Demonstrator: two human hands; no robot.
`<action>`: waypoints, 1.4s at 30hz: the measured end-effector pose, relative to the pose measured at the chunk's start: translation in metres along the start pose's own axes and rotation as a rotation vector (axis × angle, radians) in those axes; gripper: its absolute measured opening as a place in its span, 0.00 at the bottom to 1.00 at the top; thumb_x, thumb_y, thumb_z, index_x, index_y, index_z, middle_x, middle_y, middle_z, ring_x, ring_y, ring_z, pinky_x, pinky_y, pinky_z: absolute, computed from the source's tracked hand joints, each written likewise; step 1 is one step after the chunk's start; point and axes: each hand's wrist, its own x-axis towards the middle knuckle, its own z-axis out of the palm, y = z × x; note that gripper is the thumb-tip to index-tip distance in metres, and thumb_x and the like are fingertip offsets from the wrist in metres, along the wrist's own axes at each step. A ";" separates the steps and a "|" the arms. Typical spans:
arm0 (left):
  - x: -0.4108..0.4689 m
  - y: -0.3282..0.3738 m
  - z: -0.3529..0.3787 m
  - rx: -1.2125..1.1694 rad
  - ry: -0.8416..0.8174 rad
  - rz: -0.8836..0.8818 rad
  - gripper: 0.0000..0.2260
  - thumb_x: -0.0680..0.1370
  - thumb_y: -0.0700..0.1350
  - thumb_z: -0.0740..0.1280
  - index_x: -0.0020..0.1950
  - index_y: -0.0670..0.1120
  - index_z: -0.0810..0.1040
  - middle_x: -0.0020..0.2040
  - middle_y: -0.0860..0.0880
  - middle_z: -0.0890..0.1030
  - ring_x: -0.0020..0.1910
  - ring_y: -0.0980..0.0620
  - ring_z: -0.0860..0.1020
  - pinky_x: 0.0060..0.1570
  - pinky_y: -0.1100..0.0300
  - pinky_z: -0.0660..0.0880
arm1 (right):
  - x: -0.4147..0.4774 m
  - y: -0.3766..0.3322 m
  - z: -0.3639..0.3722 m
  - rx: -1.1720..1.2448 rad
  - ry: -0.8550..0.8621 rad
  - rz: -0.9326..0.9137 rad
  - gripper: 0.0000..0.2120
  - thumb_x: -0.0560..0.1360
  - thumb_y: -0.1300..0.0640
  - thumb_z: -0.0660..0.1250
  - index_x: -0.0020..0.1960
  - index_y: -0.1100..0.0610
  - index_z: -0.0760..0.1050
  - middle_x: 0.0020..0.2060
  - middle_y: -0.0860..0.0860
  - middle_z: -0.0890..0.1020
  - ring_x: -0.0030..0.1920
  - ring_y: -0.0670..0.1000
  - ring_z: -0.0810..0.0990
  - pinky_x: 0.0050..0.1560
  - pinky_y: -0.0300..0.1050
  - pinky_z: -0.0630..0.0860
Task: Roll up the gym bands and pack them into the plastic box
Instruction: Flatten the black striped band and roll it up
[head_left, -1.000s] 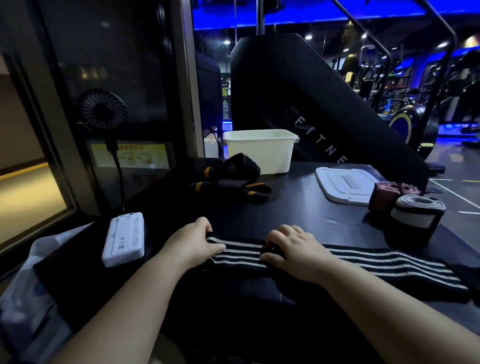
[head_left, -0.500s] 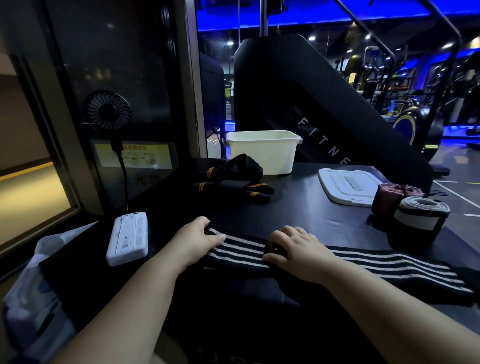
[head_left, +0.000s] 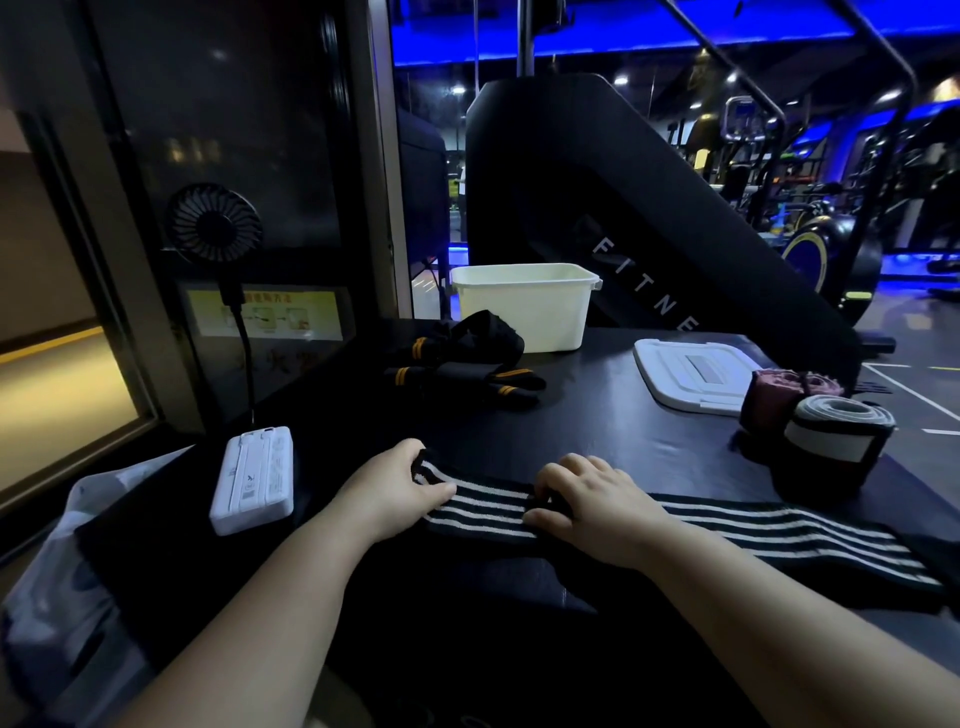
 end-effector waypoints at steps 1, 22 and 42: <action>0.000 -0.002 0.001 0.054 0.020 -0.006 0.11 0.73 0.54 0.71 0.48 0.50 0.76 0.43 0.51 0.84 0.44 0.53 0.82 0.51 0.52 0.79 | 0.000 0.000 0.000 0.002 -0.001 0.001 0.19 0.75 0.33 0.58 0.58 0.44 0.70 0.57 0.46 0.71 0.62 0.51 0.68 0.60 0.45 0.64; -0.019 0.006 0.017 0.464 0.144 0.235 0.07 0.78 0.56 0.63 0.51 0.55 0.75 0.47 0.57 0.76 0.53 0.53 0.75 0.53 0.56 0.72 | 0.005 0.000 -0.009 0.045 -0.099 0.040 0.28 0.73 0.31 0.61 0.66 0.47 0.69 0.63 0.49 0.71 0.67 0.53 0.68 0.67 0.48 0.66; 0.018 0.051 0.071 0.413 0.123 0.357 0.07 0.78 0.50 0.67 0.55 0.56 0.79 0.57 0.56 0.77 0.63 0.52 0.69 0.63 0.57 0.65 | -0.002 0.027 -0.036 -0.170 -0.044 0.334 0.24 0.74 0.31 0.59 0.47 0.52 0.67 0.55 0.54 0.79 0.57 0.57 0.78 0.45 0.46 0.67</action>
